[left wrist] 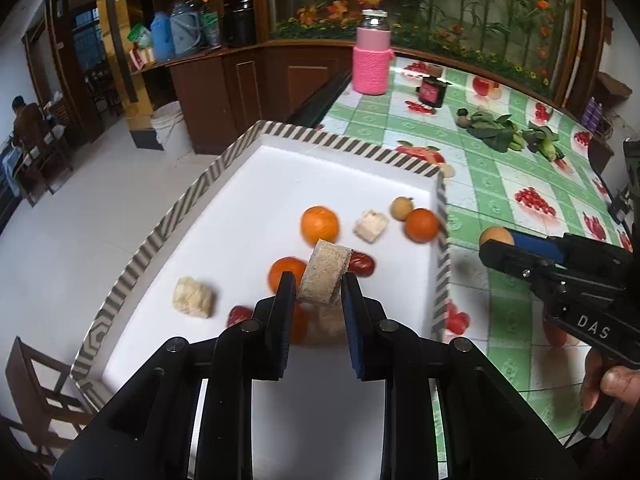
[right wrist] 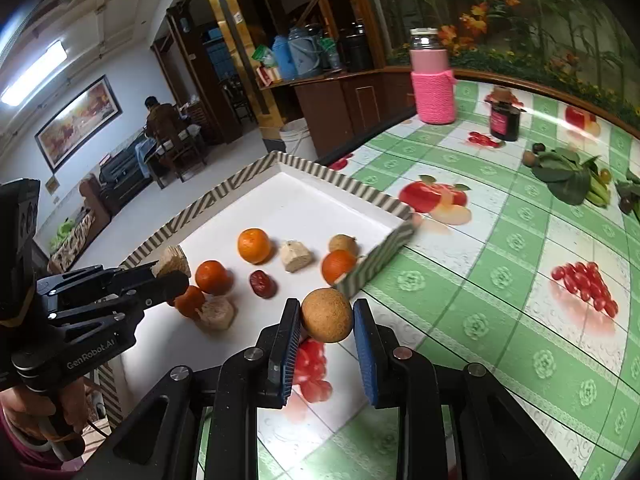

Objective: Organize fruits
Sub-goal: 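Carry the brown fruit and beige cube into the tray and open both tools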

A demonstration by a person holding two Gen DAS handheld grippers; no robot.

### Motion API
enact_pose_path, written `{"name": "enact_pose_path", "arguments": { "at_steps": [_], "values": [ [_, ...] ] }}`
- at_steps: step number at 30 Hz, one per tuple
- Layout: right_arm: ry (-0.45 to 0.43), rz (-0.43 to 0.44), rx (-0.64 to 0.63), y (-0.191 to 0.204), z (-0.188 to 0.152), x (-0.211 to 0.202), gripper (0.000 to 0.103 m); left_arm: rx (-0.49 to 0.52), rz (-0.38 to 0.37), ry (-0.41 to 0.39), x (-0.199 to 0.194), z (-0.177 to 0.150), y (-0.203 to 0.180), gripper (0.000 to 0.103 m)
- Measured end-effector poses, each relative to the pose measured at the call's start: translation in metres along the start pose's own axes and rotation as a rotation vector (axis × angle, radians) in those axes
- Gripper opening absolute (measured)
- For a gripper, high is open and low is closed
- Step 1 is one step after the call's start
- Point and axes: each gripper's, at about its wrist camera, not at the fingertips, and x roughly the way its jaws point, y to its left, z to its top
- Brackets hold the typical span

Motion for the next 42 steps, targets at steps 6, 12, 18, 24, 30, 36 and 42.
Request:
{"name": "enact_pose_path", "arguments": {
  "at_steps": [6,12,18,24,30,36,42],
  "values": [
    [0.015,0.013,-0.026,0.011,0.006,0.01,0.026,-0.024,0.024,0.011,0.004,-0.006,0.015,0.023],
    [0.042,0.033,-0.073,0.028,0.016,0.026,0.026,-0.078,0.027,0.038,0.006,-0.014,0.038,0.023],
    [0.102,-0.002,-0.126,0.04,0.026,0.056,0.026,-0.086,0.022,0.059,0.01,-0.022,0.043,0.023],
    [0.144,-0.026,-0.153,0.042,0.028,0.077,0.026,-0.057,0.025,0.039,0.013,-0.024,0.034,0.023],
    [0.143,-0.02,-0.154,0.042,0.028,0.081,0.026,-0.054,0.025,0.026,0.012,-0.021,0.032,0.023],
    [0.137,-0.048,-0.158,0.042,0.029,0.082,0.026,-0.055,0.032,0.019,0.013,-0.019,0.03,0.023],
    [0.151,-0.053,-0.157,0.042,0.028,0.088,0.026,-0.061,0.031,0.024,0.015,-0.019,0.029,0.023]
  ]
}}
